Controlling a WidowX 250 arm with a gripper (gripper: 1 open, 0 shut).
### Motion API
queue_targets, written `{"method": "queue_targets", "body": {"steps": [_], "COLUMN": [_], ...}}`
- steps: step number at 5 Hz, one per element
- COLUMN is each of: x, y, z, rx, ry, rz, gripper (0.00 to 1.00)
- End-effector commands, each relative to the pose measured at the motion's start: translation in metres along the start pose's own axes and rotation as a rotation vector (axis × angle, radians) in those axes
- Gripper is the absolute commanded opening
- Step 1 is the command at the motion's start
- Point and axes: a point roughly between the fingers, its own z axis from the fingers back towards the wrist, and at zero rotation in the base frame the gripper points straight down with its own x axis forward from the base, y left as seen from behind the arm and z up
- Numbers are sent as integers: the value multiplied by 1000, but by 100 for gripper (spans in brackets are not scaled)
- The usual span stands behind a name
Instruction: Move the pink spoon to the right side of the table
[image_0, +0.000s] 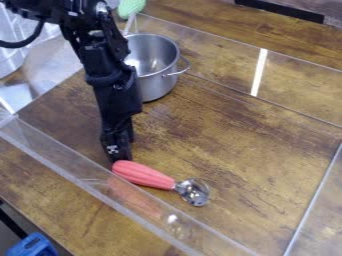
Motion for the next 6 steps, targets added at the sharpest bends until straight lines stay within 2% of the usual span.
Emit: {"method": "queue_targets", "body": {"steps": [1,2,4,6], "x": [20,30,47,38], "y": [-17,-22,-31,-39], "z": [-13,-17,-23,-26], "rx": [-80,-106,-140,-171], "ry": [33,41,20,-7], "rz": [-89,-159,-159,-135], "gripper": [100,100,100,100]}}
